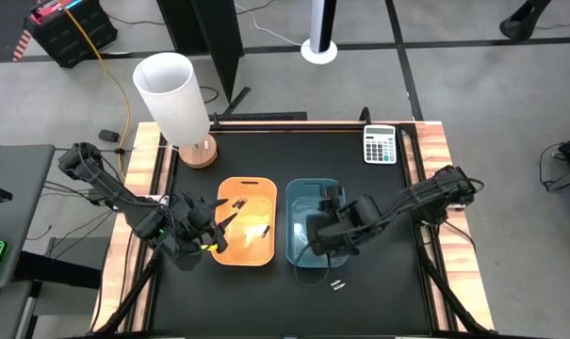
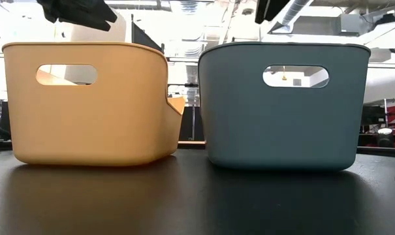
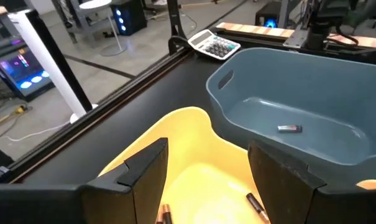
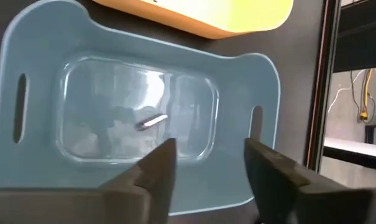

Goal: Sort batteries
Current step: Put the bottom silver battery into the blue bin

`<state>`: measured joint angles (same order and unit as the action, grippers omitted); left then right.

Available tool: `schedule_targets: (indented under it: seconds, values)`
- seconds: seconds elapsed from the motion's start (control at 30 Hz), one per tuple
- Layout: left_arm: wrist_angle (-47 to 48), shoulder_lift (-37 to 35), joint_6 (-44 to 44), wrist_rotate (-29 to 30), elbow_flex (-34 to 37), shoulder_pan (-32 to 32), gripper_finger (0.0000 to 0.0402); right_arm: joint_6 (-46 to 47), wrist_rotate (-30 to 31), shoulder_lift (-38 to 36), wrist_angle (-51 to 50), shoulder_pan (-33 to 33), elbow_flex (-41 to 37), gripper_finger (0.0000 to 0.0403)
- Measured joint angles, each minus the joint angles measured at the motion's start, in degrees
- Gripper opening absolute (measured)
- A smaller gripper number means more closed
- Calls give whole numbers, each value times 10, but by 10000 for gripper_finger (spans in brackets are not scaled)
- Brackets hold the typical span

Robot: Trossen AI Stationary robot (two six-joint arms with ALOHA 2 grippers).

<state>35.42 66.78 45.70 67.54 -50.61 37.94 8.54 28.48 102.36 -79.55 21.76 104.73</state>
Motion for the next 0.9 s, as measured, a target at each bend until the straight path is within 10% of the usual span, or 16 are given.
schedule_targets:
  seconds: [0.43,0.7,0.9]
  values:
    - [37,0,66,9,24,40,216,170,-10,-35,14,188,-13,227]
    - [31,0,76,9,31,41,216,401,-6,-19,107,311,-167,195]
    - [12,0,75,20,31,41,216,411,-48,-18,252,303,-281,175]
